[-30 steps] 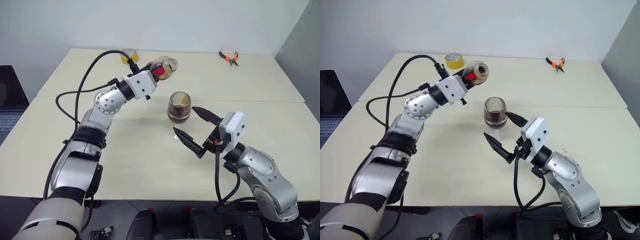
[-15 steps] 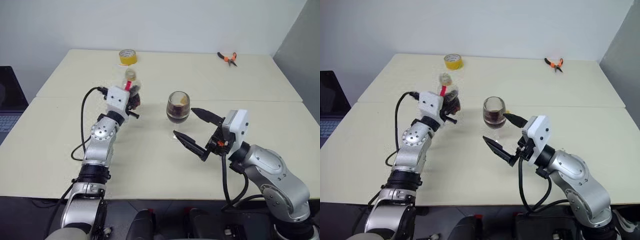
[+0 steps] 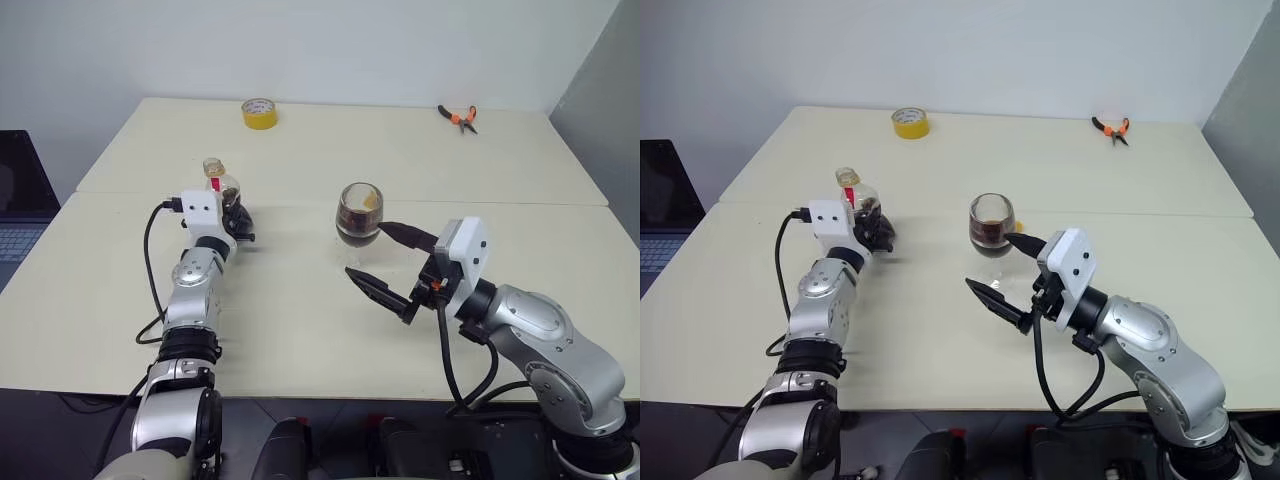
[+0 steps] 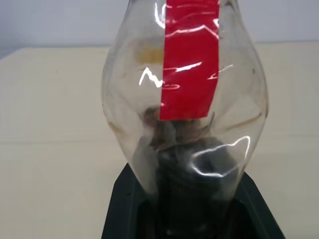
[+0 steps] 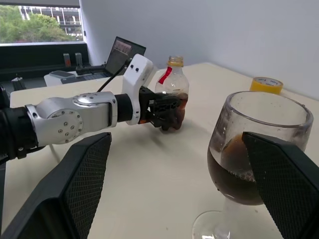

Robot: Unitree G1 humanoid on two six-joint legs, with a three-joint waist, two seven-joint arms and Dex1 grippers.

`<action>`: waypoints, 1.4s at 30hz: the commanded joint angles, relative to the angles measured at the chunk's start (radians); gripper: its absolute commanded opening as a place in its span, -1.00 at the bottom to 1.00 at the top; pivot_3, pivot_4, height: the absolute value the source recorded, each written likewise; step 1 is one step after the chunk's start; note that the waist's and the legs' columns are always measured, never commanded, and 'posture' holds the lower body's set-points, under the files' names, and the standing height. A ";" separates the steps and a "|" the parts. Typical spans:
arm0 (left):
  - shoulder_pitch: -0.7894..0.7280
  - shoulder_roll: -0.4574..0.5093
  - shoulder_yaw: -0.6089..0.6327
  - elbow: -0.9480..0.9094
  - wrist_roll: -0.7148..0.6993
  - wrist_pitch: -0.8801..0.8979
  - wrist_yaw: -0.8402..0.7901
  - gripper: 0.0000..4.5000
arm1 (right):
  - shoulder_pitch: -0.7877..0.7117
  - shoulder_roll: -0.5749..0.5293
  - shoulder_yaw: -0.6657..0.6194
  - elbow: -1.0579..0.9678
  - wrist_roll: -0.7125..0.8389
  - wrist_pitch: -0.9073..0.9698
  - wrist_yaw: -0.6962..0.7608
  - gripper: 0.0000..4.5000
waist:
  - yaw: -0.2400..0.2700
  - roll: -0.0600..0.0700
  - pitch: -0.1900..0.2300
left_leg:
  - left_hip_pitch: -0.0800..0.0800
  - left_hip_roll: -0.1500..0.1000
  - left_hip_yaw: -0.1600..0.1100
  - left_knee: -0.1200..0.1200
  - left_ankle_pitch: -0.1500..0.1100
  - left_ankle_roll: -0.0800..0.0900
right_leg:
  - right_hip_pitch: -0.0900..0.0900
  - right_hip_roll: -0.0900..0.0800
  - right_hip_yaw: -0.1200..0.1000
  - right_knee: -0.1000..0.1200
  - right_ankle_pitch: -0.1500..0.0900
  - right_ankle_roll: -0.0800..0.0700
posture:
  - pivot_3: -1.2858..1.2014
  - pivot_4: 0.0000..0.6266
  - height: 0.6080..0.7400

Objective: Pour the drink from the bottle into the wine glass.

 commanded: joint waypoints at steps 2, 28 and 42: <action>-0.068 0.004 0.001 0.060 0.001 -0.074 -0.012 -0.71 | -0.014 -0.014 -0.008 -0.013 0.003 -0.013 0.020 1.00 | 0.000 0.000 0.000 | 0.000 0.000 0.000 0.000 0.000 0.000 | 0.000 0.000 0.000 0.000 0.000 0.000 | 0.03 -0.52 1.00; 0.047 -0.002 -0.009 -0.054 -0.019 -0.124 -0.053 0.97 | 0.044 -0.026 -0.014 -0.011 -0.017 -0.058 0.037 1.00 | -0.002 0.000 0.000 | 0.000 0.000 0.000 0.000 0.000 0.000 | 0.000 0.000 0.000 0.000 0.000 0.000 | 0.03 -0.52 1.00; 0.527 -0.058 -0.054 -0.801 -0.008 0.229 0.053 0.97 | 0.296 0.174 -0.102 0.267 -0.232 -0.498 -0.095 1.00 | 0.007 -0.001 -0.004 | 0.002 0.001 0.000 -0.001 0.000 0.000 | 0.002 0.000 0.001 -0.001 0.000 0.000 | 0.03 -0.52 1.00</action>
